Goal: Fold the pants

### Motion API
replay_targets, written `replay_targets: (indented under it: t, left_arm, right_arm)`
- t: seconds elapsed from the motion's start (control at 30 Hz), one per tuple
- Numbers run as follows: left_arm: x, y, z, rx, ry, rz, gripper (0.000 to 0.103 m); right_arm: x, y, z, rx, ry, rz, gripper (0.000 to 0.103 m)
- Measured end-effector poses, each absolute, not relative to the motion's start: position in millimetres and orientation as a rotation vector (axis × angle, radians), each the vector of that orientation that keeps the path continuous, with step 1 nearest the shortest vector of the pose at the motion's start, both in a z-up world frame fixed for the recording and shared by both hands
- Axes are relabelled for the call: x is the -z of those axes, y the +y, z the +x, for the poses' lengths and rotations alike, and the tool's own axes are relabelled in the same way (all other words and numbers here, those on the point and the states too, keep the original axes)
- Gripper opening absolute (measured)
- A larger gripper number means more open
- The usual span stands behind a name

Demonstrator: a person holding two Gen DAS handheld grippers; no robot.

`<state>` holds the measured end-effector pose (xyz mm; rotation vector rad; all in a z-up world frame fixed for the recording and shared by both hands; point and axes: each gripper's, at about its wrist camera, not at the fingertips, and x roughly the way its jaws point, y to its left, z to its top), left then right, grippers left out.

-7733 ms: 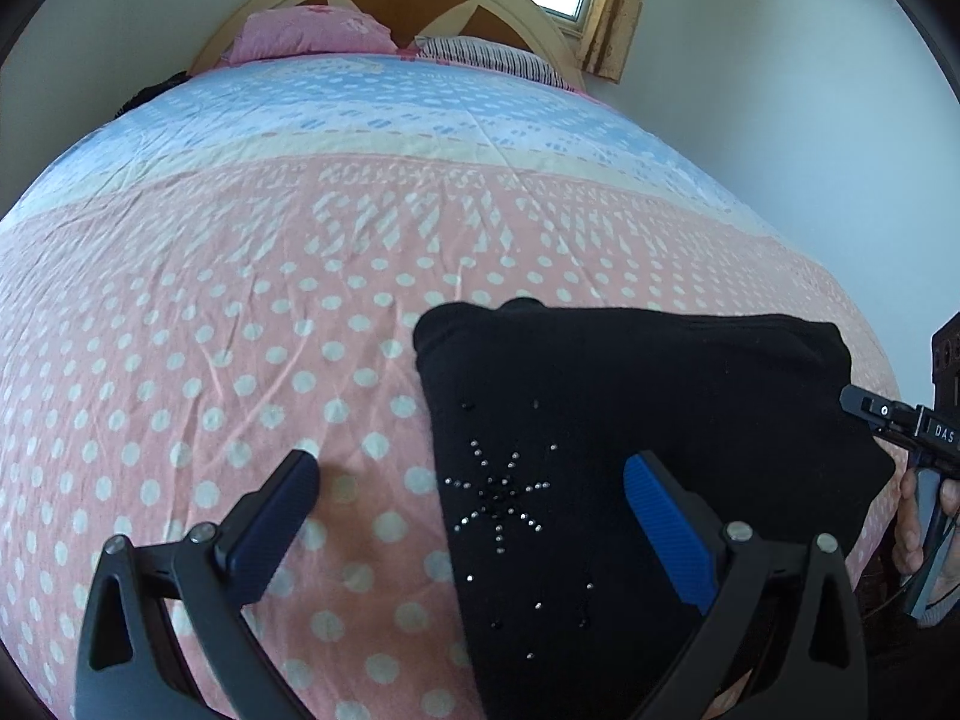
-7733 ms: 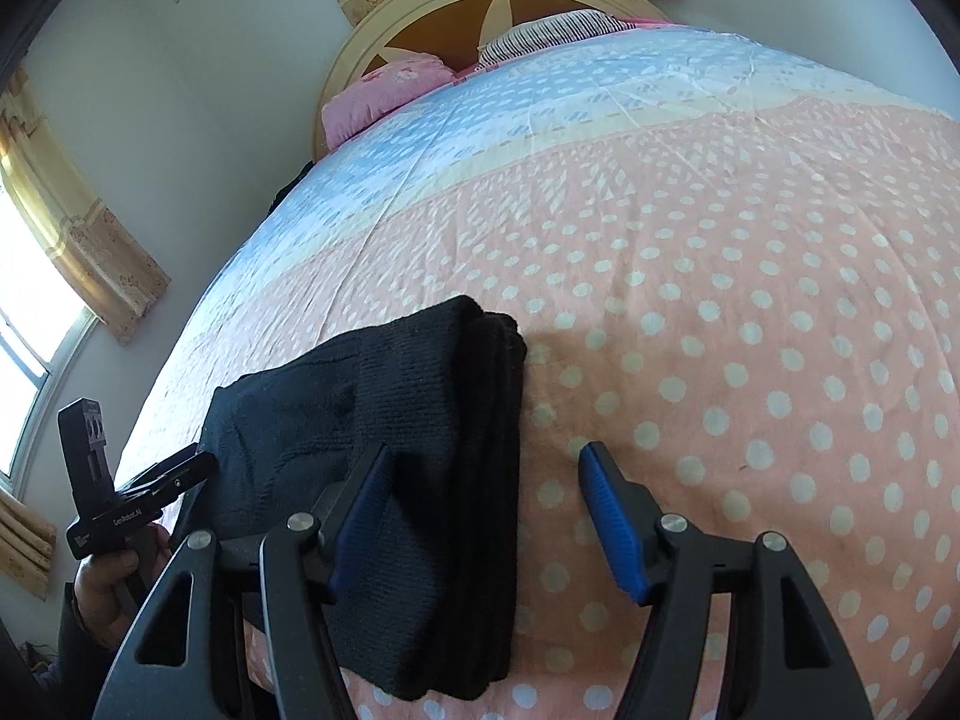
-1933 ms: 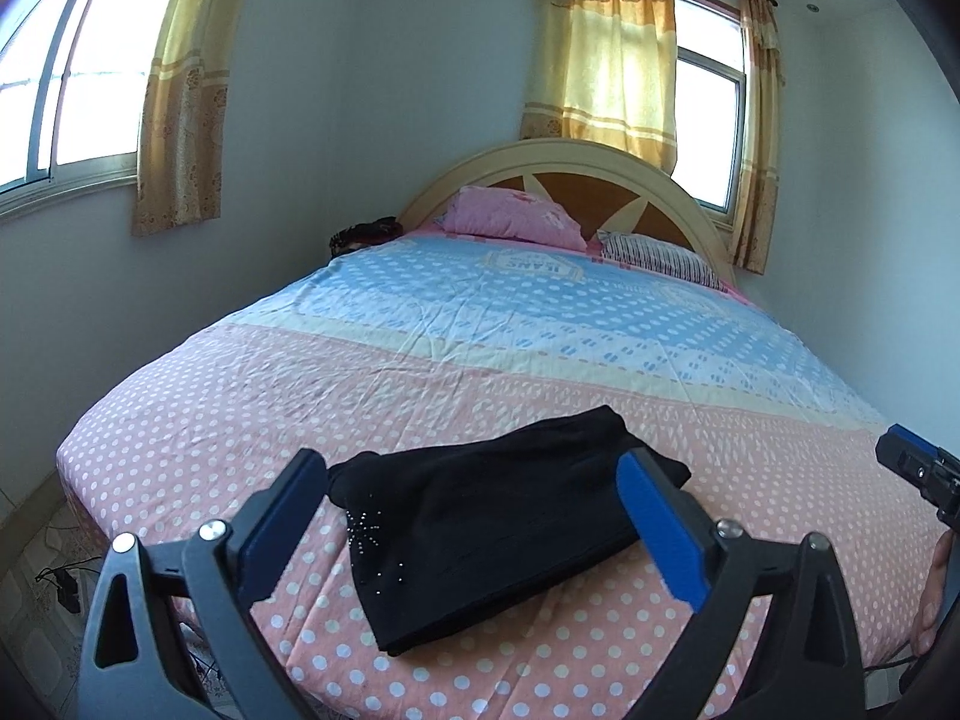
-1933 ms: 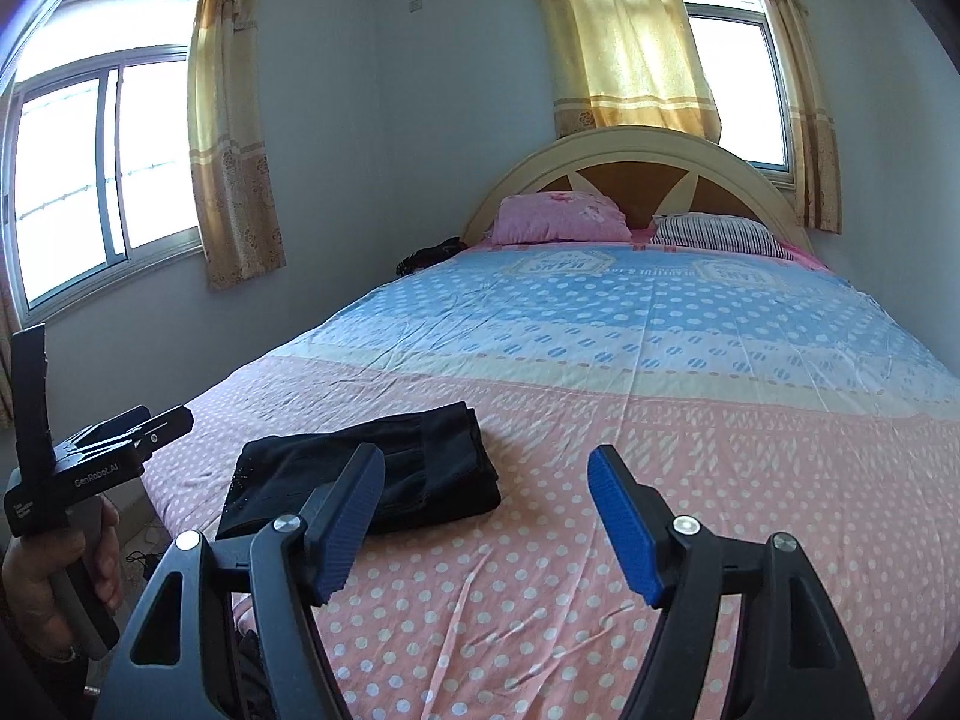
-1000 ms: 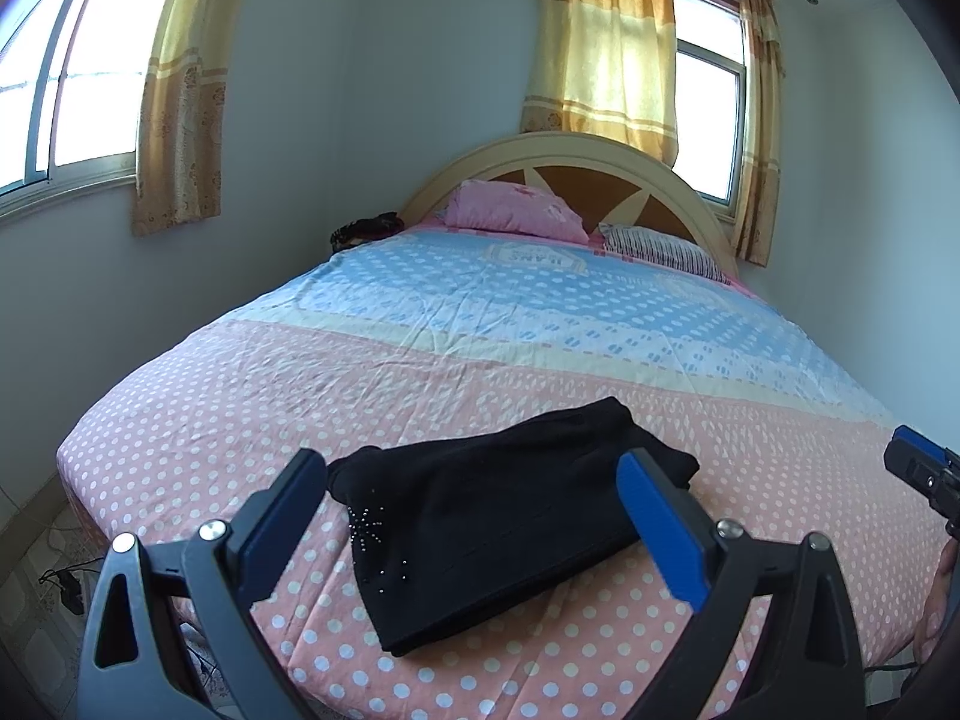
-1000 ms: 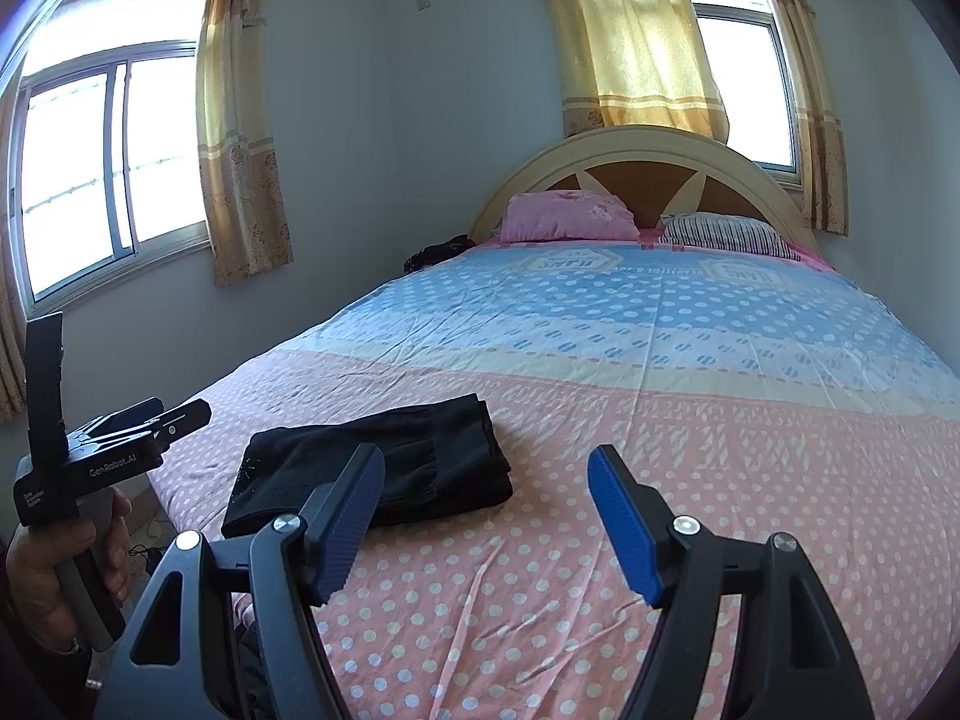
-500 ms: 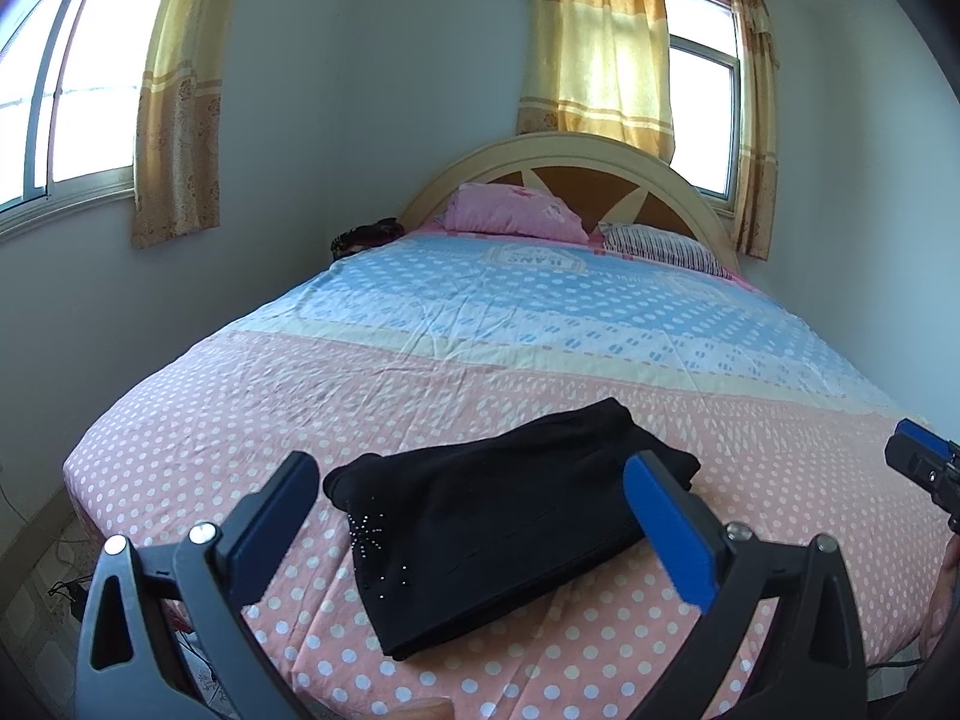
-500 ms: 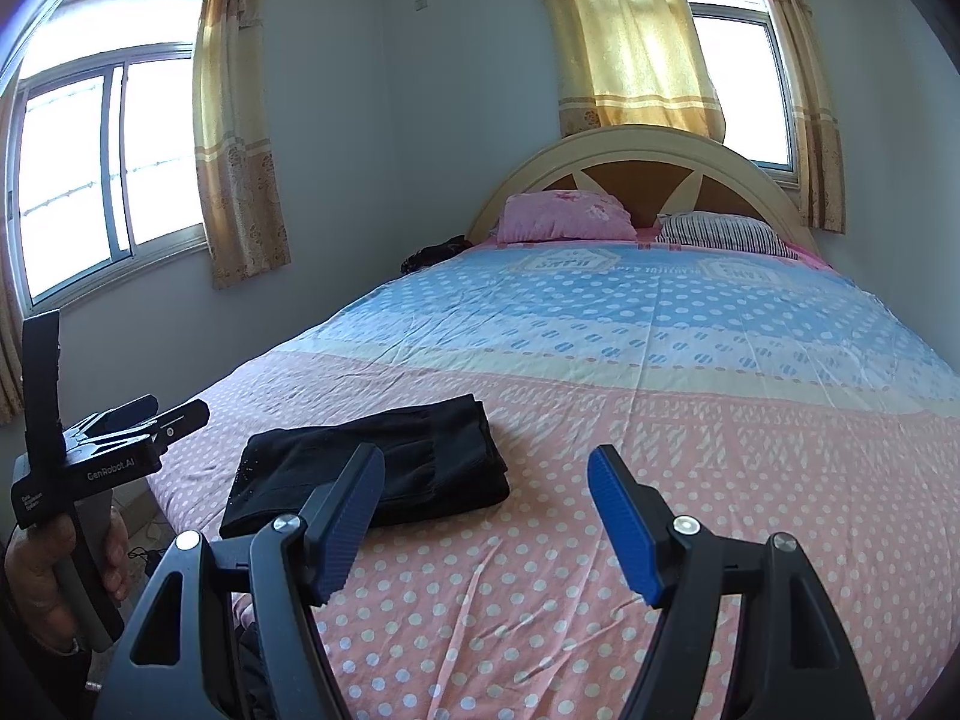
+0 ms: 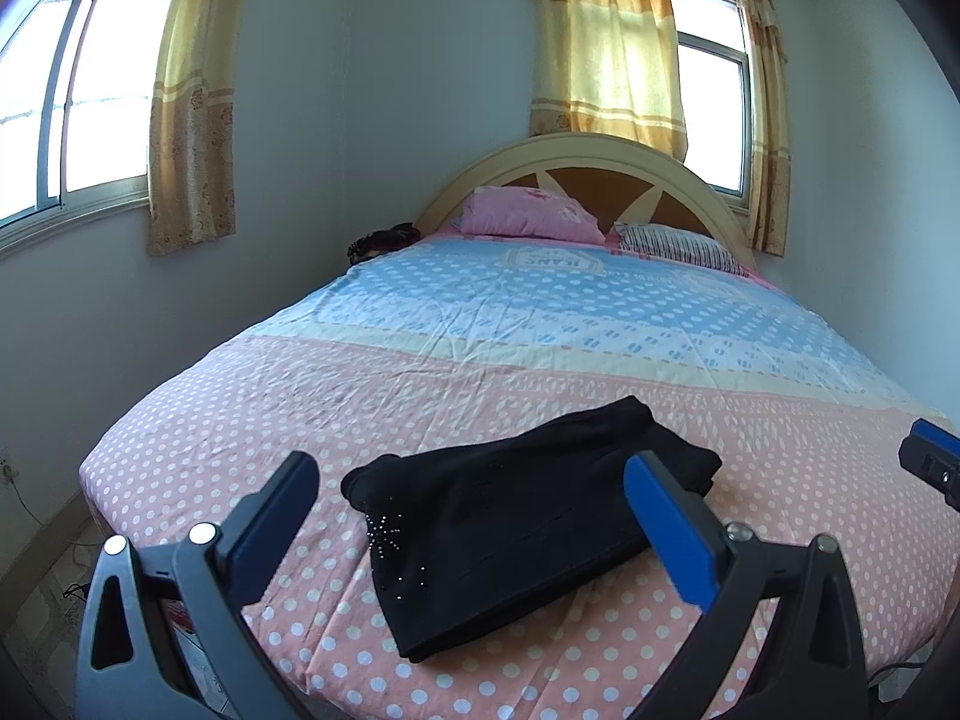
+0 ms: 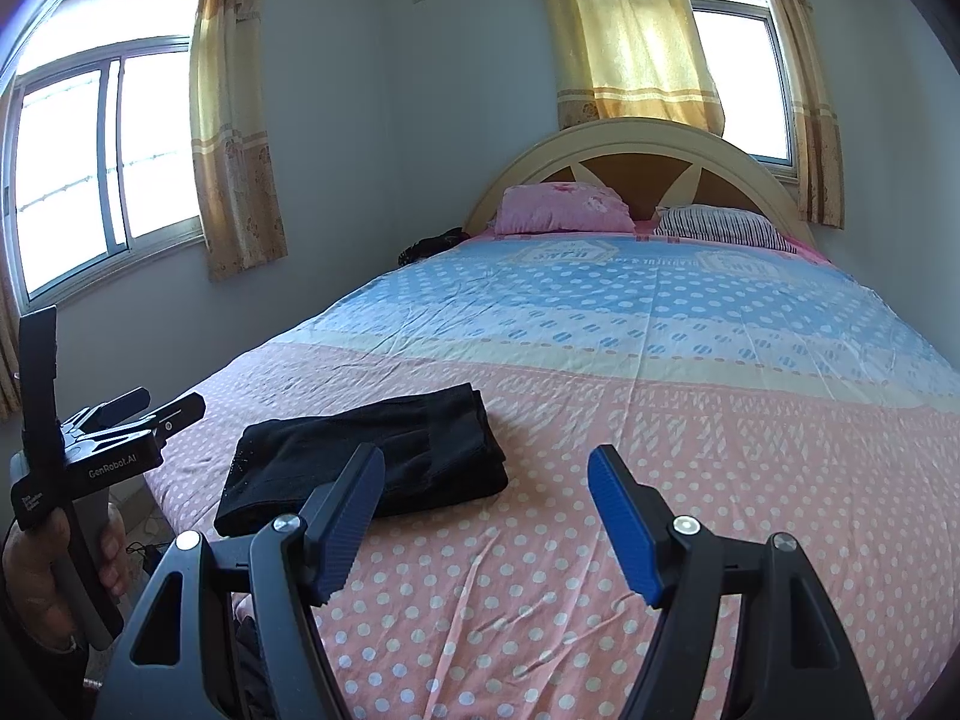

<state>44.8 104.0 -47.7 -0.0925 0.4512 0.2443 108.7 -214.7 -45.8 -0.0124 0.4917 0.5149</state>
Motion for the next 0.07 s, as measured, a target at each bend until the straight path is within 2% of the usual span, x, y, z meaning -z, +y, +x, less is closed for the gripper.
replay_targets:
  t: [0.07]
  left_arm:
    - [48.7,102.5,45.6,-0.240,0.456,-0.083,0.103]
  right_arm:
    - [45.9,-214.8,108.9,-0.515,0.492,-0.013,0.071]
